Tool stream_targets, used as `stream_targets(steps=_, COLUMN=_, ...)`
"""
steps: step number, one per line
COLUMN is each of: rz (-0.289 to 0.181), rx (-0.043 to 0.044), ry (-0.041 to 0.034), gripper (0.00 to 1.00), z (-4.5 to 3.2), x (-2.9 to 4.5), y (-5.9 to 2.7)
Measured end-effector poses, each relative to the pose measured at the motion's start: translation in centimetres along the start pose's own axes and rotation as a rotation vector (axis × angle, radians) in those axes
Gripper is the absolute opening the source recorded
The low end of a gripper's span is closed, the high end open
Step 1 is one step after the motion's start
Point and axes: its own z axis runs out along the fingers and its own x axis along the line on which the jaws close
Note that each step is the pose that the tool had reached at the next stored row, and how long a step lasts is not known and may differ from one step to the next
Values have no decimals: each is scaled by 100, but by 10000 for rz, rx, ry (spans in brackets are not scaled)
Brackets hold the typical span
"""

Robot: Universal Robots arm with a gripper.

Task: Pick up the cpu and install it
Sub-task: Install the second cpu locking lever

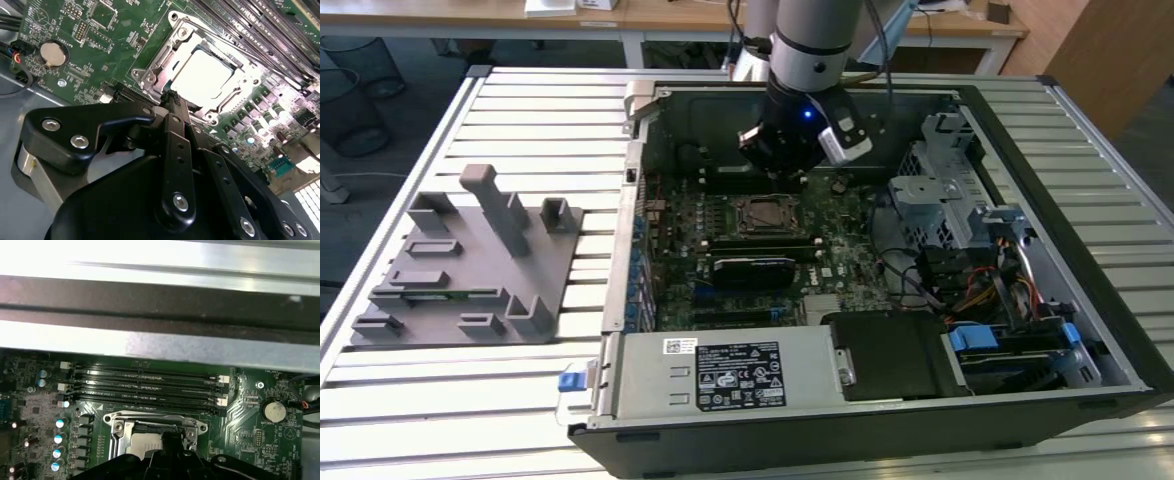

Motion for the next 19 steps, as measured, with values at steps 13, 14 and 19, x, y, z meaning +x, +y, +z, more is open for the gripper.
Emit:
stream_targets(steps=13, rz=1, rx=1, ry=0, gripper=11, z=-11, x=17, y=-244)
stream_targets(steps=14, rz=0, rx=0, ry=0, gripper=11, z=-12, x=19, y=-261)
stream_targets(steps=19, rz=4, rx=1, ry=-5, gripper=11, z=-36, x=22, y=-284)
